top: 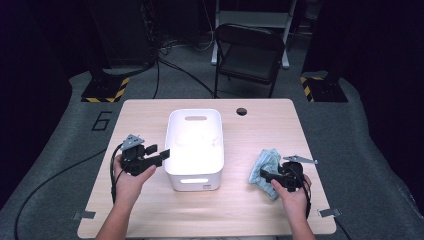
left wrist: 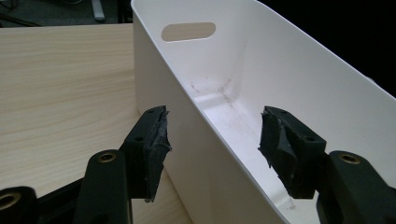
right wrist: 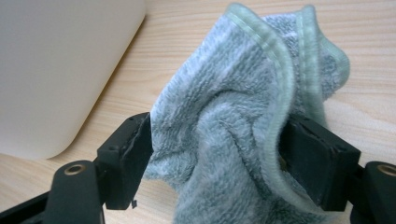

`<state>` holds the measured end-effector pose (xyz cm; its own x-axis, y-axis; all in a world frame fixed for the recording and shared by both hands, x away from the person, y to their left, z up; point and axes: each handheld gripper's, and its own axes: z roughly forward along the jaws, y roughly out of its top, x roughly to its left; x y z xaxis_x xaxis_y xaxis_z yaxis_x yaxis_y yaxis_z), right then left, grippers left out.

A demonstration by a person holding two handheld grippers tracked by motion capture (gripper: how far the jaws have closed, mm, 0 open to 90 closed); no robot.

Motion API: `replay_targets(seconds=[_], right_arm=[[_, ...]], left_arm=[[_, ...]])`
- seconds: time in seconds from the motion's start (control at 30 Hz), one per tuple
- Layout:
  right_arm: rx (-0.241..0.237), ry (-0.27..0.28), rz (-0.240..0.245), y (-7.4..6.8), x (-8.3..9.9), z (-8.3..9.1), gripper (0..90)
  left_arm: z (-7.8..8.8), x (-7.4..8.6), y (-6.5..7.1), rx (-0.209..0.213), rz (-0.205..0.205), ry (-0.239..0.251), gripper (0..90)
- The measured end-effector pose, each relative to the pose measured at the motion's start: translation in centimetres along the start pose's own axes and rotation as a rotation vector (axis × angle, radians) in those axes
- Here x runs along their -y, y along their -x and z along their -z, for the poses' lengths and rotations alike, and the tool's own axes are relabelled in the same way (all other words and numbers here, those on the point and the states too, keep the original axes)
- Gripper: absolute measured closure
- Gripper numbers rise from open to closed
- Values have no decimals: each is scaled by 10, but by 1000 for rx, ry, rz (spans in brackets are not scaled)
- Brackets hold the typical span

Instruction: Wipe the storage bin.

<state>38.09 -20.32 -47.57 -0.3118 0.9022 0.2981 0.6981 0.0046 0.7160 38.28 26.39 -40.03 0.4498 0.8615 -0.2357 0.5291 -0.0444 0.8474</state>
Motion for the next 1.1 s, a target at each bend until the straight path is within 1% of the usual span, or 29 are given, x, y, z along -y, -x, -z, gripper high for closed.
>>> replay_targets(seconds=[0.03, 0.13, 0.17, 0.27, 0.4, 0.43, 0.57, 0.63, 0.7, 0.73, 0.8, 0.97, 1.0, 1.07, 1.1], right_arm=[[0, -4, 10, -1, -1, 1, 255], [3, 13, 16, -5, -4, 5, 255], [5, 16, 30, -6, -5, 7, 255], [11, 38, 38, -9, -8, 12, 255], [8, 55, 45, -10, -10, 18, 256], [7, 59, 43, -11, -10, 19, 256], [-1, 77, 56, -18, -12, 24, 258], [-7, 89, 82, -25, -14, 28, 259], [-12, 100, 98, -31, -16, 30, 261], [-19, 101, 115, -34, -16, 31, 262], [-28, 106, 127, -40, -17, 32, 265], [-61, 87, 166, -54, -17, 29, 270], [-68, 83, 167, -56, -18, 28, 270], [-81, 86, 170, -59, -20, 26, 273], [-74, 84, 179, -60, -21, 25, 273]], left_arm=[[1, -1, -1, -2, 4, 3, 412], [4, -6, -5, -8, -1, 4, 409], [4, -8, -7, -12, -3, 3, 406], [8, -11, -17, -36, 2, 0, 405], [15, -10, -25, -55, -1, -1, 405], [18, -9, -27, -65, -11, -2, 405], [29, -2, -32, -76, -32, 3, 405], [32, 2, -35, -85, -38, 11, 405], [35, 6, -37, -93, -49, 9, 405], [36, 8, -37, -95, -50, 7, 405], [37, 12, -38, -103, -56, 4, 405], [39, 25, -34, -103, -60, -5, 401], [38, 27, -33, -104, -64, -9, 400], [38, 31, -31, -106, -82, -21, 395], [37, 34, -30, -105, -92, -26, 393]])
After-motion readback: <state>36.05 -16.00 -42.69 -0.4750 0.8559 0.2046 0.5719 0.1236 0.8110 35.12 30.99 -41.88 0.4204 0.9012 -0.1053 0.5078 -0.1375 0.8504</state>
